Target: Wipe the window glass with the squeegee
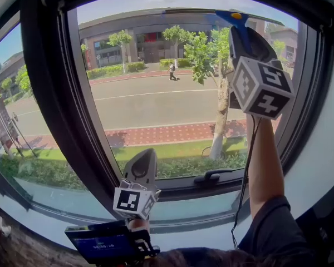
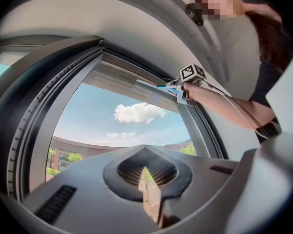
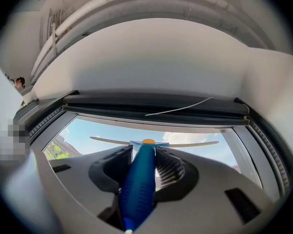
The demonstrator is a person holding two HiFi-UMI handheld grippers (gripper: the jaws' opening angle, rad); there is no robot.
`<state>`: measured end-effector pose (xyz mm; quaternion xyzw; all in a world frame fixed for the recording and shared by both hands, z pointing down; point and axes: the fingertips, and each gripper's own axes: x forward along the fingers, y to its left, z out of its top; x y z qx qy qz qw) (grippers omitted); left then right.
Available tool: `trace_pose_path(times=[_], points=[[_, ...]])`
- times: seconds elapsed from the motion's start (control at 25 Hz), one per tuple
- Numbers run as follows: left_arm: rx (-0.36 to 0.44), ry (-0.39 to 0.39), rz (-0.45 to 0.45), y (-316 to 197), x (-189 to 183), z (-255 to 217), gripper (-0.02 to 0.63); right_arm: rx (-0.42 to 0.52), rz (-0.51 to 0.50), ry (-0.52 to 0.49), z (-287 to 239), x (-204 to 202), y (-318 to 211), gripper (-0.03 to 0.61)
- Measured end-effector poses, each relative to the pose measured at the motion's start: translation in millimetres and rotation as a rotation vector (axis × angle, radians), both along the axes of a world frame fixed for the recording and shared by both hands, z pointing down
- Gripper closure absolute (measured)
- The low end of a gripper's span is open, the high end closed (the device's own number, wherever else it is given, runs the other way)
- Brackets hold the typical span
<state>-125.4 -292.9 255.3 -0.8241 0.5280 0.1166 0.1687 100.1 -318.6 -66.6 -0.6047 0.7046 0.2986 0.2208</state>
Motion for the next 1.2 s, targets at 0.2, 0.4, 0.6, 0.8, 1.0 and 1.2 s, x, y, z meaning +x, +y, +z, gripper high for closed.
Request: trace_pose_path(times=[0.2,0.4,0.6,0.8,1.0,1.2], points=[[0.031,0.001,-0.005,-1,-2,-12,0.612,0.04,-0.026,-0.022,-18,-4,-3,0.436],[0.043,0.001,-0.009,-1,-4,-13,0.612,0.057,-0.034,-0.043,-31,-3,-8,0.436],[0.033,0.007,-0.004,-1,-1,-11,0.612,0.088,-0.046,-0.048,-46,-2,-12,0.436],[0.029,0.015,-0.004,-2,-2,-9,0.612,0.096,-0.06,-0.047,-50,-3,-12,0.436],[0.016,0.015,0.002,-2,0,-5,0.612,0.095,-0.069,-0.046,-47,-3,-13,0.436],[0.017,0.01,0.002,-2,-1,-2,0.612,0.088,-0.084,-0.048,-38,-6,-15,0.436]])
